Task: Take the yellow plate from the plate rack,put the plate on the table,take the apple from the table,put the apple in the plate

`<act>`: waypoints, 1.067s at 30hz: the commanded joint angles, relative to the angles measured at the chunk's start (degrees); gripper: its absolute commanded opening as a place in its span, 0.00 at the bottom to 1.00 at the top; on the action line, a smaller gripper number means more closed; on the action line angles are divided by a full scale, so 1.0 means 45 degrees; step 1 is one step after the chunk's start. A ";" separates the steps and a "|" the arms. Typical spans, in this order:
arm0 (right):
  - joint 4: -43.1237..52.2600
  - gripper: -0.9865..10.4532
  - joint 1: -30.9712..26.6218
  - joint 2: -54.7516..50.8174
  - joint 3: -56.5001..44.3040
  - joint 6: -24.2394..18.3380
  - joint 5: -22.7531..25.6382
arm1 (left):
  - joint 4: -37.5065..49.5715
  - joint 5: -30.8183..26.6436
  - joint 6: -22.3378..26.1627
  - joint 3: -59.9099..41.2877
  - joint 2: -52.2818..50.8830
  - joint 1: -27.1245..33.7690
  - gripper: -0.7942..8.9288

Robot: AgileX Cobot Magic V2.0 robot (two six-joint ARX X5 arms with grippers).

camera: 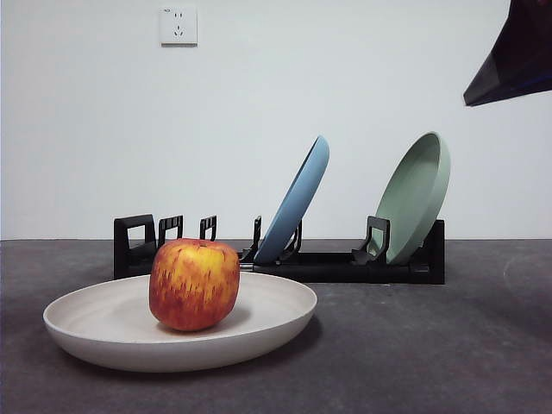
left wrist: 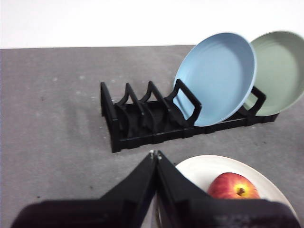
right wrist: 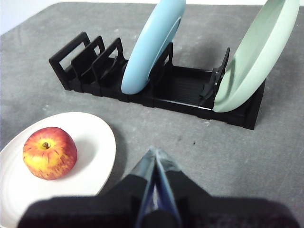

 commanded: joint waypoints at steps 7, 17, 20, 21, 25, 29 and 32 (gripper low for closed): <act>-0.0005 0.07 0.0010 0.0049 -0.0073 0.0136 0.0058 | -0.0568 0.0199 -0.0452 -0.0073 0.0121 -0.0034 0.08; -0.0019 0.07 0.0010 0.0049 -0.0073 0.0136 0.0053 | -0.0568 0.0199 -0.0423 -0.0073 0.0121 -0.0034 0.08; -0.0024 0.07 0.0010 0.0049 -0.0073 0.0131 0.0049 | -0.0622 0.0189 -0.0423 -0.0073 0.0102 -0.0039 0.08; -0.0024 0.07 0.0010 0.0049 -0.0073 0.0136 0.0053 | -0.0670 0.0189 -0.0423 -0.0073 -0.0039 -0.0024 0.08; -0.0029 0.07 0.0010 0.0049 -0.0073 0.0136 0.0049 | -0.1039 0.0228 -0.0374 -0.0073 -0.1049 0.0408 0.08; -0.0029 0.07 0.0010 0.0049 -0.0073 0.0136 0.0058 | -0.1127 0.0219 -0.0049 -0.0092 -0.2307 0.1462 0.08; -0.0029 0.07 0.0010 0.0049 -0.0073 0.0136 0.0053 | -0.1117 0.0238 0.0777 -0.0437 -0.3152 0.2395 0.08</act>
